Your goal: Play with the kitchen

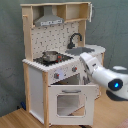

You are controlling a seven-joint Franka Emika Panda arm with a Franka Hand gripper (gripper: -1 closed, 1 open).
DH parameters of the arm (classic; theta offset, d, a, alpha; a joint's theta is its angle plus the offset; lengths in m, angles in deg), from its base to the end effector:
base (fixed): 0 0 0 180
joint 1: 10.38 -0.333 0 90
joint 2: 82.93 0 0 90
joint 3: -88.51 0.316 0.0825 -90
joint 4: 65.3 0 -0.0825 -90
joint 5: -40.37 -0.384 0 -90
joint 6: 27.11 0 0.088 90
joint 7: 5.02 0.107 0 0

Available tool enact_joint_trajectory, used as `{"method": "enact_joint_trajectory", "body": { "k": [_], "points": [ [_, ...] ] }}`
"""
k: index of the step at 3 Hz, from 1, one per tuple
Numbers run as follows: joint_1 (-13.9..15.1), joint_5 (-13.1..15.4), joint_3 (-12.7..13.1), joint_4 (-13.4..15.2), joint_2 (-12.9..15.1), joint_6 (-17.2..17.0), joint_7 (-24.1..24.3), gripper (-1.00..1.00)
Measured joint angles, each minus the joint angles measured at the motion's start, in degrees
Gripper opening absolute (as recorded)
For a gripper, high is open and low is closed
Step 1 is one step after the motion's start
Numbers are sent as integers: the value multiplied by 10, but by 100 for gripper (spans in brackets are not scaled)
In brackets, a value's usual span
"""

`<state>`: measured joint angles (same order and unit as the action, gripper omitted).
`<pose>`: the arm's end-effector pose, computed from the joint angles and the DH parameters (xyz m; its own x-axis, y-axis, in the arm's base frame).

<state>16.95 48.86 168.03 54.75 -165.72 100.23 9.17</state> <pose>0.1745 0.5257 0.4507 0.3336 0.8766 0.3467 -0.1379 -0.3185 0.9379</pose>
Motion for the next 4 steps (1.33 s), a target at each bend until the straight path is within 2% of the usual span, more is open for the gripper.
{"method": "enact_joint_trajectory", "body": {
  "k": [2, 4],
  "points": [
    [-5, -8, -56, 6, 15, 14, -150, 100],
    [-17, -17, -94, 19, 37, 17, -272, 100]
  ]
}}
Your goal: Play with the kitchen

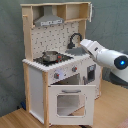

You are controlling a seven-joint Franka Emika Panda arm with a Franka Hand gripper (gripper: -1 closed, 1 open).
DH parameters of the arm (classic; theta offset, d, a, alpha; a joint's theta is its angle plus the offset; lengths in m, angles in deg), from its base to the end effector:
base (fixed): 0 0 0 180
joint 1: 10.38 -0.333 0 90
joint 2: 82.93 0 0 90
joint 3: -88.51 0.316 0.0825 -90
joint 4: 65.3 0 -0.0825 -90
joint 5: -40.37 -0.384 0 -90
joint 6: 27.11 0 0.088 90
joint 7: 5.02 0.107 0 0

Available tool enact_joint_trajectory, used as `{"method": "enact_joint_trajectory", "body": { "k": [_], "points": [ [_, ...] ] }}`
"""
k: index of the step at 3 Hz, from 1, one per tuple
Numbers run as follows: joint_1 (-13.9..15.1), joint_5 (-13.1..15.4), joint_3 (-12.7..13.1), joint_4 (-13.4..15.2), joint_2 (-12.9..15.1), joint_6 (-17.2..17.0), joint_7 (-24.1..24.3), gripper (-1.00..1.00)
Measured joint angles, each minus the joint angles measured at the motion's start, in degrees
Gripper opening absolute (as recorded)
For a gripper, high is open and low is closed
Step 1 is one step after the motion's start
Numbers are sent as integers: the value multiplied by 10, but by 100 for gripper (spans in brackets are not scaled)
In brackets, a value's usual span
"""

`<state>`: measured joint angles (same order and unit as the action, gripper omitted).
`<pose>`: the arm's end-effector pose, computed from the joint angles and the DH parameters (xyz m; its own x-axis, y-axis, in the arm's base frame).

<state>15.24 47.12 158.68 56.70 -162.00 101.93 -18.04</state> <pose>0.1796 0.4890 0.5365 0.3550 0.9329 0.0611 0.0356 -0.0788 0.9963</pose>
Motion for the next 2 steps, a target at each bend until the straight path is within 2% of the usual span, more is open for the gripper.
{"method": "enact_joint_trajectory", "body": {
  "k": [2],
  "points": [
    [-36, -14, -31, 40, 30, -3, -120, 100]
  ]
}}
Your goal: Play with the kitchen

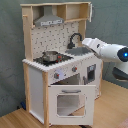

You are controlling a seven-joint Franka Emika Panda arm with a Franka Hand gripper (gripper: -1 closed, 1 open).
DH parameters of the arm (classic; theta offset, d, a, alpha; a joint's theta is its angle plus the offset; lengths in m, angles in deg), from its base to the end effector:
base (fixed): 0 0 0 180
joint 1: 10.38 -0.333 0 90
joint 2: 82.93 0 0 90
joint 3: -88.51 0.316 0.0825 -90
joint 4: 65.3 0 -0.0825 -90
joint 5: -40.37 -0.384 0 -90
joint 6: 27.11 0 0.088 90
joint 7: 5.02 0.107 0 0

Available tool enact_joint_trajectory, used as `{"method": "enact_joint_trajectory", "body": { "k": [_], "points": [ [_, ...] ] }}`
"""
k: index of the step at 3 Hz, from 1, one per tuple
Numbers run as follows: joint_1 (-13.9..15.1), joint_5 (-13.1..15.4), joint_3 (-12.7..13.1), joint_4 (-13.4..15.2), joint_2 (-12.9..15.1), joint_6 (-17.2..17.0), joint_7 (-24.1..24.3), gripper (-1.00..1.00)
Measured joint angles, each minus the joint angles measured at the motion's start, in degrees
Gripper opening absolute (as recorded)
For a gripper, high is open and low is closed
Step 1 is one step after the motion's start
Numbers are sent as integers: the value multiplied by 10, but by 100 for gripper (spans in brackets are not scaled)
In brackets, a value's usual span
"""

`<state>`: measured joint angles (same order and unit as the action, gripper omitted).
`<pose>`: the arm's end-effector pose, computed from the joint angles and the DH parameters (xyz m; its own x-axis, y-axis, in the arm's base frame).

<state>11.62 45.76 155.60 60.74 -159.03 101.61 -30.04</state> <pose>0.1822 0.4563 0.5504 0.3445 0.9345 -0.0895 0.1769 0.0290 0.9838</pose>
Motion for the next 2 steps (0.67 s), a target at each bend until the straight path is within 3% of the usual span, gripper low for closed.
{"method": "enact_joint_trajectory", "body": {
  "k": [2],
  "points": [
    [-55, -33, -18, 64, 27, -13, -101, 100]
  ]
}}
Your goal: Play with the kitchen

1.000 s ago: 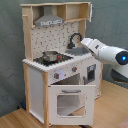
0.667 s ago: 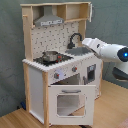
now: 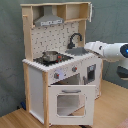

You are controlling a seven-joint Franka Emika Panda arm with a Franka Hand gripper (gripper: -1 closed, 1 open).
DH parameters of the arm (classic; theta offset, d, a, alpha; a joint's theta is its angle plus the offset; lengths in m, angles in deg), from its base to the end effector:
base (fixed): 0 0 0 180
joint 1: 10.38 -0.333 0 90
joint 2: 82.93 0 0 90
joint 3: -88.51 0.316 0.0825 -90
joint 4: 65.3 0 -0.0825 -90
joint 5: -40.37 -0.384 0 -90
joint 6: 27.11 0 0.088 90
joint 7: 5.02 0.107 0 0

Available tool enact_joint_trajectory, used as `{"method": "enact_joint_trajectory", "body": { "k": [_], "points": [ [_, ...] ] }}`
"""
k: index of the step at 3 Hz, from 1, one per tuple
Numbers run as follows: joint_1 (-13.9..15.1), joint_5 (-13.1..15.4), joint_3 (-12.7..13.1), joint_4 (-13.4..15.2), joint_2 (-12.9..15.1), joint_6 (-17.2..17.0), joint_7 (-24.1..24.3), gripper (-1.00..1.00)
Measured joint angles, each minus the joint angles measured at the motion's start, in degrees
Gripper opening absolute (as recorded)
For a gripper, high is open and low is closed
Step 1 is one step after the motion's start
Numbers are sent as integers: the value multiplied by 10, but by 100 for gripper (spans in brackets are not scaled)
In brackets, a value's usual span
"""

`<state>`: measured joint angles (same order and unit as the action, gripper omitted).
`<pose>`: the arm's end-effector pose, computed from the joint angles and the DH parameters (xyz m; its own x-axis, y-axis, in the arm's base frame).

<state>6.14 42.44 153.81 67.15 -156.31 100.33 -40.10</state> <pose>0.1834 0.4188 0.5351 0.3015 0.9278 -0.2198 0.3520 0.1059 0.9300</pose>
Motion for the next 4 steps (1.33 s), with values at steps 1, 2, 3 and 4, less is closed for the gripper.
{"method": "enact_joint_trajectory", "body": {
  "k": [1, 2, 3, 4],
  "points": [
    [-29, -24, -9, 38, 10, -10, -38, 100],
    [-55, -58, -14, 71, 21, -19, -70, 100],
    [-74, -98, -15, 93, 33, -33, -96, 100],
    [-83, -149, -15, 108, 46, -56, -122, 100]
  ]
}}
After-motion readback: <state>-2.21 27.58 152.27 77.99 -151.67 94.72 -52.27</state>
